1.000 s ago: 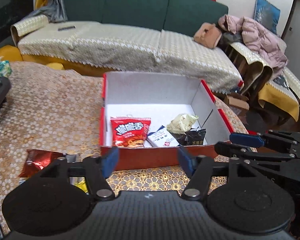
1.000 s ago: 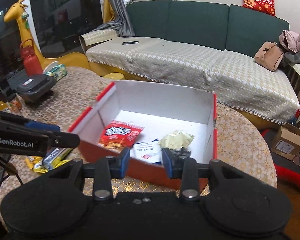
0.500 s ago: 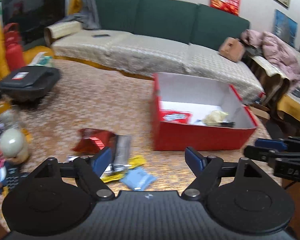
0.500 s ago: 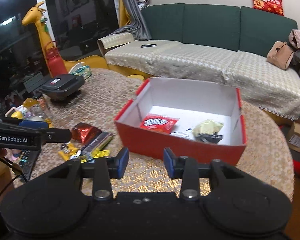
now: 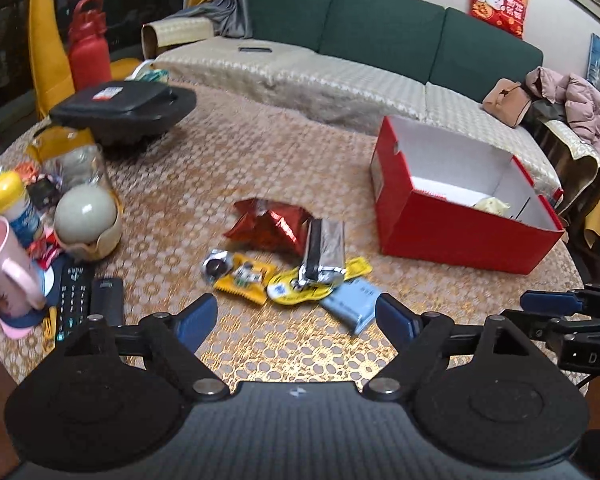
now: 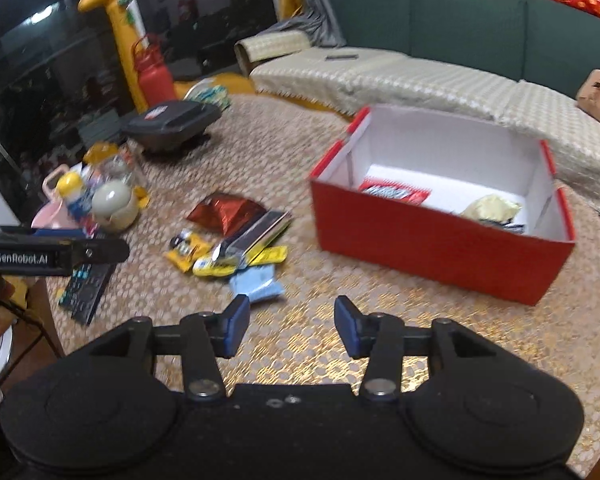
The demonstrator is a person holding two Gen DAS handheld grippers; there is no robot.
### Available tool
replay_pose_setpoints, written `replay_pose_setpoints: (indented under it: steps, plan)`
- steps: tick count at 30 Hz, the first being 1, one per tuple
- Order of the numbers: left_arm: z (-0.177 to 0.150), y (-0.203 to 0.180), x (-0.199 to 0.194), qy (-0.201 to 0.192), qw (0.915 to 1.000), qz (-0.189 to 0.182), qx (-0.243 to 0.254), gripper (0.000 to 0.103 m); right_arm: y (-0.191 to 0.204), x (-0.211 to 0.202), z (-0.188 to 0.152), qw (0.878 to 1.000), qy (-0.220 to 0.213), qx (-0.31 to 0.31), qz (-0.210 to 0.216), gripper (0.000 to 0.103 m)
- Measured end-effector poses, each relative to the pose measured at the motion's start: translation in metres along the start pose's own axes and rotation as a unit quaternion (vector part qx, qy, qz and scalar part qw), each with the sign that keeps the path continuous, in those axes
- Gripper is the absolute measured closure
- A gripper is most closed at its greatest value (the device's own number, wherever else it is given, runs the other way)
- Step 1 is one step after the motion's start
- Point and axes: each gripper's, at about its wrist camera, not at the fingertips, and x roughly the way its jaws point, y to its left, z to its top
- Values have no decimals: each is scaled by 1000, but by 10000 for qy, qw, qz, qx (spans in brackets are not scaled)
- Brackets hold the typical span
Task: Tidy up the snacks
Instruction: 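Withdraw both tools from the box toward the remaining snacks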
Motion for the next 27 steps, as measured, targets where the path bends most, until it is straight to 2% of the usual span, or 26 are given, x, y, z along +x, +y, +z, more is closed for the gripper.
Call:
replay_pose_setpoints:
  steps: [5,10,12,13,19,24,27]
  plan:
    - [-8,13,8,108,9998,26,-138,17,11,16,0,9998,124,-89,114,57]
    - [-2,24,21,127,9997,66,-186,17,19,39,13,9995,141,-109,259,53]
    - [4,28,27,106,9997,91,-217,17,22,52,21,9994,254,-107,200,45]
    - [7,31,31,97,9996,121,-219,17,23,59,25,9994,300,-84,164,44]
    - [24,50,43,-19,9991,227,-349,17,36,101,46,9990,447,-27,-79,43]
    - [30,65,53,-34,9988,285,-398,17,47,146,58,9965,754,155,-330,43]
    - [34,73,59,-24,9986,265,-465,17,57,165,61,9948,838,66,-584,43]
